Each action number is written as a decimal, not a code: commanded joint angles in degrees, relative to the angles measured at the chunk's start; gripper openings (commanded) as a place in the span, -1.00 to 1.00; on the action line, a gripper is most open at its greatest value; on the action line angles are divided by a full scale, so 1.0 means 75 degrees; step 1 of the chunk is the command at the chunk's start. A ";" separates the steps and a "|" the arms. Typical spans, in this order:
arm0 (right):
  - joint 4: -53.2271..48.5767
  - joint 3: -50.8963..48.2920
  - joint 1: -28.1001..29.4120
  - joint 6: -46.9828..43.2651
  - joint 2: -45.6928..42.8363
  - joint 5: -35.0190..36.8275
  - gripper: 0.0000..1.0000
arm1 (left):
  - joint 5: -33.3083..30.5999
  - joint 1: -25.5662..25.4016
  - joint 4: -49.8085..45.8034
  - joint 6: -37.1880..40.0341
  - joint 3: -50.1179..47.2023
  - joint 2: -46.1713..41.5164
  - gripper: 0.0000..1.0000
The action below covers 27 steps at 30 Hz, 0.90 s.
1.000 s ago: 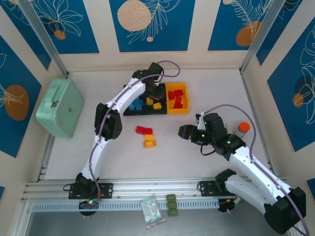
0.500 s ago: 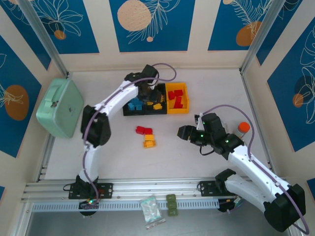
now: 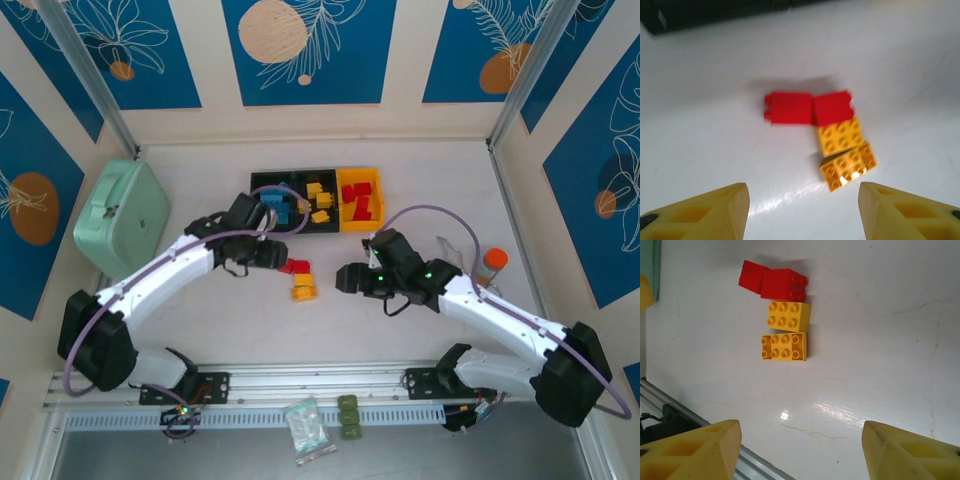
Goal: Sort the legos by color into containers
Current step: Pick up the lego from the bottom-center of the table.
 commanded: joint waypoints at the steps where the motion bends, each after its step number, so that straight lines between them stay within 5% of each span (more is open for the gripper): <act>1: -0.0229 0.0626 0.0468 -0.0082 0.0654 0.0639 0.33 | 0.0062 -0.0022 0.0327 -0.0574 -0.0825 -0.0839 0.20; 14: -0.1417 0.3057 0.1678 -0.0063 0.4028 0.2056 0.75 | 0.0710 0.0360 -0.0038 -0.2100 -0.3532 -0.4069 0.30; 27: -0.2295 0.4675 0.1988 -0.0004 0.6293 0.1971 0.76 | 0.0721 0.0433 -0.0063 -0.2302 -0.3900 -0.4354 0.31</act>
